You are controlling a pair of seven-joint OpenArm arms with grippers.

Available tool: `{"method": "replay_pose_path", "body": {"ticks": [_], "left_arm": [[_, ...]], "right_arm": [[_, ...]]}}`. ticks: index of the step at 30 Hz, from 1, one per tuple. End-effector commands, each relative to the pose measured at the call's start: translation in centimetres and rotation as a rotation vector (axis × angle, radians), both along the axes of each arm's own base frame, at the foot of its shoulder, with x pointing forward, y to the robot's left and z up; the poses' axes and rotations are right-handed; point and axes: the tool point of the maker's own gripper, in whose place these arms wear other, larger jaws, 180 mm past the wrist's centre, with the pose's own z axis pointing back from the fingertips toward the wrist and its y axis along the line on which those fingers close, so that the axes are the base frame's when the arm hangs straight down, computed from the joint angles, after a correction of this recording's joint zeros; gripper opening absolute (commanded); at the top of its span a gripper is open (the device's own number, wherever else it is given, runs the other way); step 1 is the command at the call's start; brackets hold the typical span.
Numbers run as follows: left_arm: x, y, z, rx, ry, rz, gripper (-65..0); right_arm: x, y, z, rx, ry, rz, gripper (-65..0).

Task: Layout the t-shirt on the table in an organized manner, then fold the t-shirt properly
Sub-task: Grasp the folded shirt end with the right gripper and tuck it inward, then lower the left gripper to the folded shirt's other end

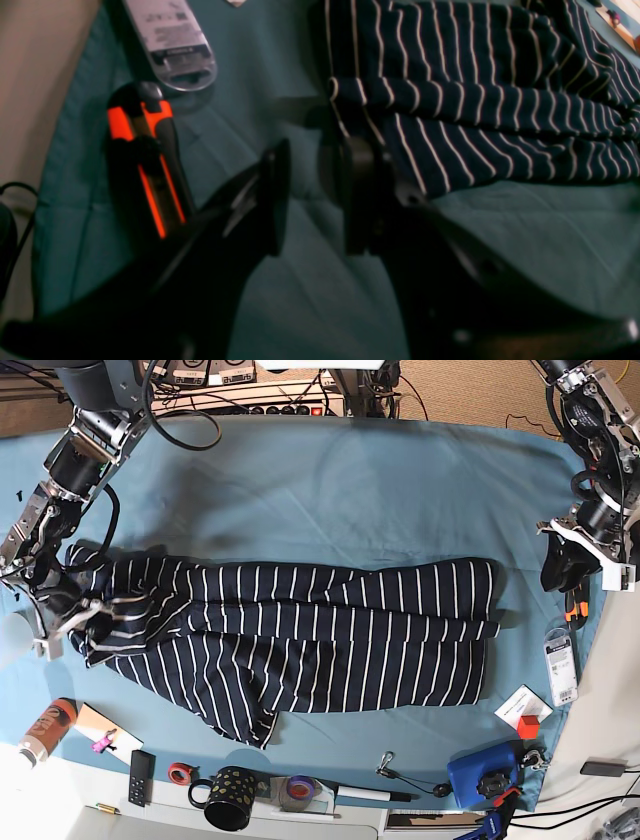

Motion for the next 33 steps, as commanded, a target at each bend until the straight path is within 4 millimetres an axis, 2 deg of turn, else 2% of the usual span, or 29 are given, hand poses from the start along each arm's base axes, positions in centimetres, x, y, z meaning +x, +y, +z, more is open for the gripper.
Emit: {"method": "replay_pose_path", "body": {"ticks": [1, 3, 4, 8, 11, 15, 17, 19, 22, 30, 33], "left_arm": [[0.6, 0.1, 1.6, 0.006, -0.059, -0.005, -46.5], [0.6, 0.1, 1.6, 0.007, -0.058, -0.005, -46.5], [0.6, 0.1, 1.6, 0.006, -0.059, -0.005, -46.5], [0.6, 0.1, 1.6, 0.006, -0.058, -0.005, -46.5], [0.6, 0.1, 1.6, 0.006, -0.059, -0.005, -46.5], [0.6, 0.1, 1.6, 0.006, -0.059, -0.005, -46.5], [0.6, 0.1, 1.6, 0.006, -0.059, -0.006, -46.5], [0.6, 0.1, 1.6, 0.006, -0.058, -0.005, -46.5], [0.6, 0.1, 1.6, 0.005, -0.06, -0.005, -46.5], [0.5, 0.0, 1.5, 0.004, -0.058, -0.007, -46.1], [0.4, -0.5, 1.5, 0.013, -0.063, -0.033, -40.8]], "right_arm": [[0.9, -0.9, 2.3, -0.021, -0.055, 0.0, -54.1], [0.7, -1.4, 2.4, -0.032, -0.042, -0.002, -44.9], [0.6, -1.8, 2.6, -0.042, -0.041, -0.005, -43.1], [-0.7, -3.1, 3.6, -0.026, 0.014, 0.016, -43.0], [-1.8, -3.8, 5.1, 0.009, 0.035, 0.051, -43.1], [-2.2, -6.3, 7.9, -0.007, -0.032, 0.021, -43.1], [-2.5, -7.7, 8.6, -0.012, -0.07, -0.025, -43.1], [-3.5, -8.8, 8.1, -0.015, -0.06, -0.071, -43.1], [-5.2, -9.6, 6.2, -0.012, -0.029, -0.119, -43.1], [-8.4, -9.1, 0.3, -0.041, 0.03, -0.167, -43.1], [-8.9, -9.1, -0.9, -0.045, 0.052, -0.204, -43.1]]}}
